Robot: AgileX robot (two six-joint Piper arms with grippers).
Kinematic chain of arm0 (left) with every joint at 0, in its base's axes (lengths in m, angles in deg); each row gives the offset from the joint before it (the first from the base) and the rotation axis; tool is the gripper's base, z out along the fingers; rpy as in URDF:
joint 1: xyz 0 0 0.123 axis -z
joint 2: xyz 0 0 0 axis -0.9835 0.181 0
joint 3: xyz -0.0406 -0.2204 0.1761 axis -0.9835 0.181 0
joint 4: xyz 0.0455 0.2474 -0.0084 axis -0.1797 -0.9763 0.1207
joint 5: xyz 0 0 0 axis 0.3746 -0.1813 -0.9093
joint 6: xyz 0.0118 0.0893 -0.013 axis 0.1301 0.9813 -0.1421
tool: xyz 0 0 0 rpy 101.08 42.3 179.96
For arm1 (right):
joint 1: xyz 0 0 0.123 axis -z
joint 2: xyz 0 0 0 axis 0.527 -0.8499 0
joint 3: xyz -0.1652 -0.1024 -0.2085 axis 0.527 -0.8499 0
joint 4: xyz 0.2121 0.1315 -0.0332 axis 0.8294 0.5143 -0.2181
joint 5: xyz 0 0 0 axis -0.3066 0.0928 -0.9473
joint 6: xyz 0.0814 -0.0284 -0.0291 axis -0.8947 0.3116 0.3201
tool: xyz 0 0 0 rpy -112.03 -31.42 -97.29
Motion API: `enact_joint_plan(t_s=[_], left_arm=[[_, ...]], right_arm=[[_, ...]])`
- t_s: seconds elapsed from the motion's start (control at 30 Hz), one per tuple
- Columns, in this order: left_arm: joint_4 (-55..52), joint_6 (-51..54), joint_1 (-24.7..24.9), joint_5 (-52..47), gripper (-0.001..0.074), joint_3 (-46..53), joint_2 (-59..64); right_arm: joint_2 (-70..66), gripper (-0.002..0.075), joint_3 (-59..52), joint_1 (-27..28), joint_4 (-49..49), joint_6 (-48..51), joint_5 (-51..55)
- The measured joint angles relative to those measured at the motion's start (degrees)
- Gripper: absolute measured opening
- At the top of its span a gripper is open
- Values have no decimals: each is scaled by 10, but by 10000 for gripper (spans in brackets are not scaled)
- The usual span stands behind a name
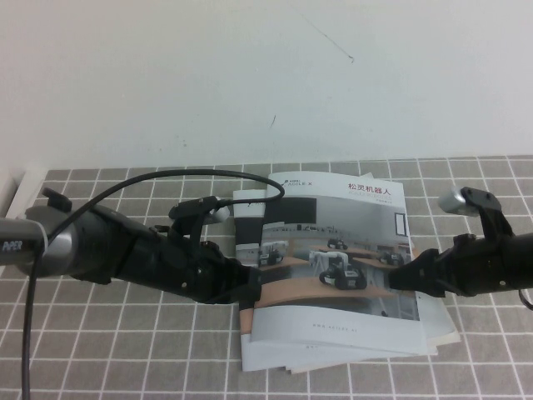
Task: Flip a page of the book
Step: Open the closed book
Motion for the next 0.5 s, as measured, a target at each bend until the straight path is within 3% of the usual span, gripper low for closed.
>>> enact_joint_plan(t_s=[0.5], left_arm=[[0,0,0,-2,-4,0,0]], right_arm=[[18,372,0,-3,-25,1,-38]])
